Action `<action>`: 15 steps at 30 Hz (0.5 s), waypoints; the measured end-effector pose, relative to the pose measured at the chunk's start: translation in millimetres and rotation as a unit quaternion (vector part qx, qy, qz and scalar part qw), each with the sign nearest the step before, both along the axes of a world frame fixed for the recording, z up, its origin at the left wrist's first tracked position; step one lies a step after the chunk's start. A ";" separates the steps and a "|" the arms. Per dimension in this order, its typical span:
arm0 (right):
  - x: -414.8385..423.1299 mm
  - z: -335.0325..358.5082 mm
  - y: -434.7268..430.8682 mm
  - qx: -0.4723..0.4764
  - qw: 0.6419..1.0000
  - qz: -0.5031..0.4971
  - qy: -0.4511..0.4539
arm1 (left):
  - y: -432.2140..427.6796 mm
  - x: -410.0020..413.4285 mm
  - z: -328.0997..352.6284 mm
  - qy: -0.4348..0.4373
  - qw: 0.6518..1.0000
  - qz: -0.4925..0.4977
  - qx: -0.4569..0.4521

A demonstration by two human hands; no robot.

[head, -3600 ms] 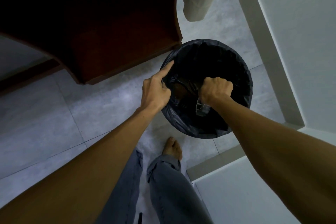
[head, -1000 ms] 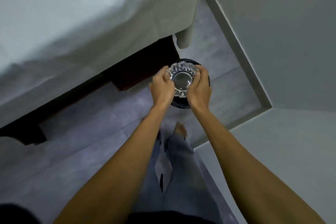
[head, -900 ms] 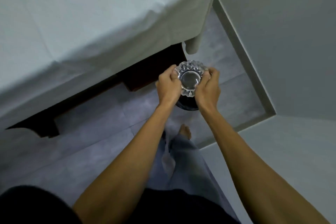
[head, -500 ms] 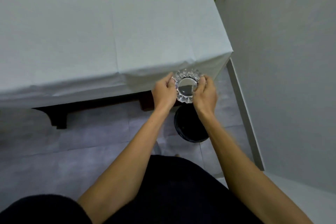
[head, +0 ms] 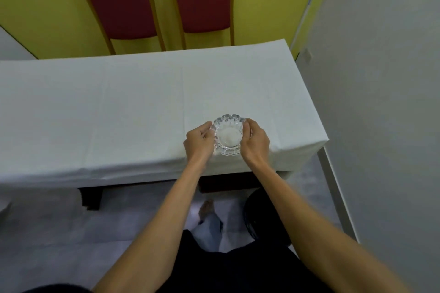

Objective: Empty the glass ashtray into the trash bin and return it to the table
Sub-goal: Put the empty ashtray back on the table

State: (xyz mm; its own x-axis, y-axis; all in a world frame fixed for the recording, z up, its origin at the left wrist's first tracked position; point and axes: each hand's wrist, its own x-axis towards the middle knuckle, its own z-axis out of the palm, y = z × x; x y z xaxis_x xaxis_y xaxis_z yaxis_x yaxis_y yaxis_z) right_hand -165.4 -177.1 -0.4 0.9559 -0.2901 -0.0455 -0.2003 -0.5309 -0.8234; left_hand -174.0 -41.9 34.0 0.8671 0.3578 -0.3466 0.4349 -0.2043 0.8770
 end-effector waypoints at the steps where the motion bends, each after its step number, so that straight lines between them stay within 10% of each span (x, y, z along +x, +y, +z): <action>1: 12.6 -1.9 3.6 -0.004 1.000 0.003 0.007 | 3.6 12.5 -0.5 -0.001 1.000 -0.001 -0.001; 15: 127.1 -18.3 28.1 -0.048 0.994 -0.010 0.098 | 27.7 136.2 -14.7 0.063 0.998 0.010 -0.016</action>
